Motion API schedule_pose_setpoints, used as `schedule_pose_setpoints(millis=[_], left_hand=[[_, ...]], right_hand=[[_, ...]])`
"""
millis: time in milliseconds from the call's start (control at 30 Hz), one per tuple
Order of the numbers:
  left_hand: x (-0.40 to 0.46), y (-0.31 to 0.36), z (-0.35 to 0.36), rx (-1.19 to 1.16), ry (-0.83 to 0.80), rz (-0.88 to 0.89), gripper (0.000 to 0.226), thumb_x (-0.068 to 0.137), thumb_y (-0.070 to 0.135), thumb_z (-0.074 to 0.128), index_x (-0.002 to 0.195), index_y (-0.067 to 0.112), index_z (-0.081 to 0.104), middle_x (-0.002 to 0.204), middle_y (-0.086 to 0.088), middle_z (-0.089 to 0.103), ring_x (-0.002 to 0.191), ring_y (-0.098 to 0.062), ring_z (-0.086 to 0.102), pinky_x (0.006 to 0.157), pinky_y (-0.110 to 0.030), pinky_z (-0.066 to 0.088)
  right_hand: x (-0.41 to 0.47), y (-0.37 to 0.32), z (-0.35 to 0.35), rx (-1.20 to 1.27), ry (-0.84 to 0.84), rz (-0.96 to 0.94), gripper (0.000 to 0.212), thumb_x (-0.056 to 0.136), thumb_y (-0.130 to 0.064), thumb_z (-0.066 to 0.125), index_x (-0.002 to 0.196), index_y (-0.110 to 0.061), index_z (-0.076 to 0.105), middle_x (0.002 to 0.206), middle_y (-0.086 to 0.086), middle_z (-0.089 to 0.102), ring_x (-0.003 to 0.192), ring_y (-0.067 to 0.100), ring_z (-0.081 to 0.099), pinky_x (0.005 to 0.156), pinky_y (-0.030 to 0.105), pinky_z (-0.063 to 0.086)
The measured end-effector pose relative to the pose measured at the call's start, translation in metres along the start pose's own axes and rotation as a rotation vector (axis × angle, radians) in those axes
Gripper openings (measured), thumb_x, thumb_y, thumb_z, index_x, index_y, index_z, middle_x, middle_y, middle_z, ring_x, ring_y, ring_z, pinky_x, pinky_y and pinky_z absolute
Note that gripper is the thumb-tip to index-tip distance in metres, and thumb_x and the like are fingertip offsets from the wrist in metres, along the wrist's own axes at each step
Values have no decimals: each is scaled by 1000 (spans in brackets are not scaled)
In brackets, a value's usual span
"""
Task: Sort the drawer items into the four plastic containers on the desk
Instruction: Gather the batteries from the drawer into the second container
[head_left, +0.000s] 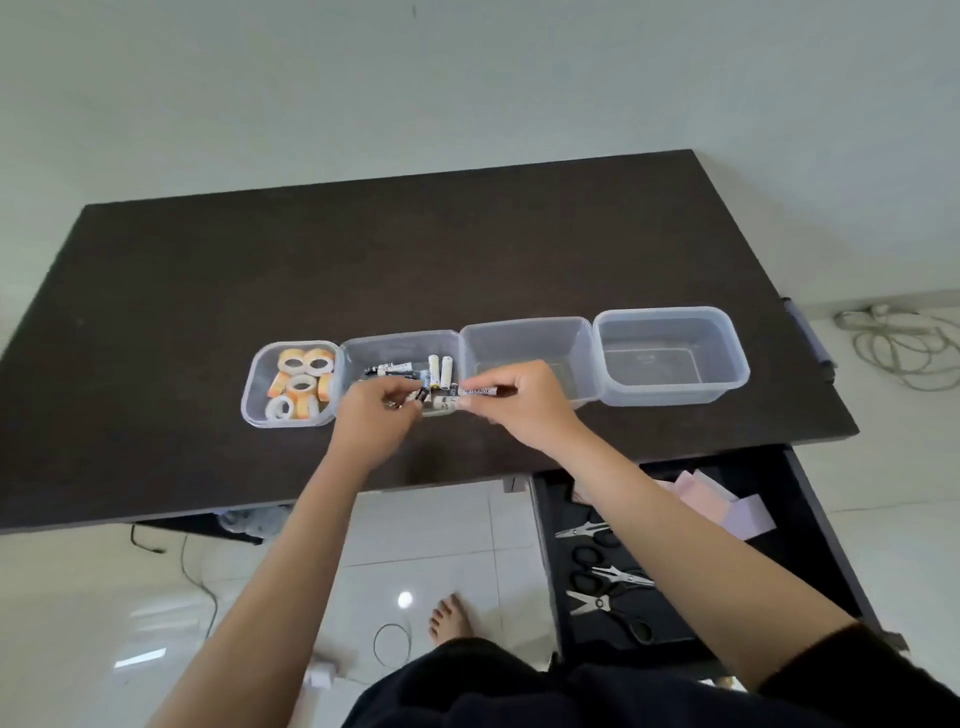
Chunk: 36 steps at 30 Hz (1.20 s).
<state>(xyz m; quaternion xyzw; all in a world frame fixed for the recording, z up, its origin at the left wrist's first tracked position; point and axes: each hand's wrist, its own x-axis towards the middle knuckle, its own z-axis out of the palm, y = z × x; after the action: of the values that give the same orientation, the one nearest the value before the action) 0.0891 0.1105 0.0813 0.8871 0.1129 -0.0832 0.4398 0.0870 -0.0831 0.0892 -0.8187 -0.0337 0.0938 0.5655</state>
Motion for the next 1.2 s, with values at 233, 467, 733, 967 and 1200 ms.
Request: schedule_pose_setpoints(millis=[233, 467, 733, 967, 1200], left_hand=[[51, -14, -36, 188, -50, 48, 29, 82, 5, 57, 107, 13, 70, 96, -5, 70, 85, -16, 60, 75, -25, 46], [65, -31, -37, 179, -222, 88, 38, 82, -3, 52, 114, 13, 65, 112, -4, 68, 106, -18, 62, 87, -23, 45], [48, -38, -28, 108, -92, 172, 34, 89, 5, 54, 120, 17, 61, 125, 1, 60, 116, -15, 54, 91, -21, 39], [-12, -33, 21, -65, 5, 364, 19, 86, 3, 60, 100, 11, 68, 93, 6, 62, 83, -2, 60, 76, -17, 50], [-80, -24, 125, -60, -244, 345, 15, 86, 9, 61, 97, 14, 69, 91, 4, 61, 75, 3, 58, 71, -3, 41]], right_hand=[[49, -21, 60, -319, 43, 67, 18, 80, -19, 73, 97, -13, 76, 104, 4, 73, 94, 17, 66, 77, 20, 44], [59, -23, 85, -506, -72, 110, 27, 86, -2, 60, 105, -15, 74, 113, 8, 67, 98, 26, 62, 81, 29, 50], [53, -11, 68, -446, 58, -12, 25, 88, -7, 61, 109, -14, 71, 118, 4, 67, 105, 21, 63, 91, 32, 51], [5, 20, 16, -314, 198, -205, 13, 77, -11, 75, 90, -11, 74, 78, -3, 65, 64, -2, 56, 63, 6, 42], [-74, 101, -57, -439, 118, -68, 9, 75, -16, 78, 80, -12, 72, 68, -3, 62, 62, -5, 51, 59, 7, 37]])
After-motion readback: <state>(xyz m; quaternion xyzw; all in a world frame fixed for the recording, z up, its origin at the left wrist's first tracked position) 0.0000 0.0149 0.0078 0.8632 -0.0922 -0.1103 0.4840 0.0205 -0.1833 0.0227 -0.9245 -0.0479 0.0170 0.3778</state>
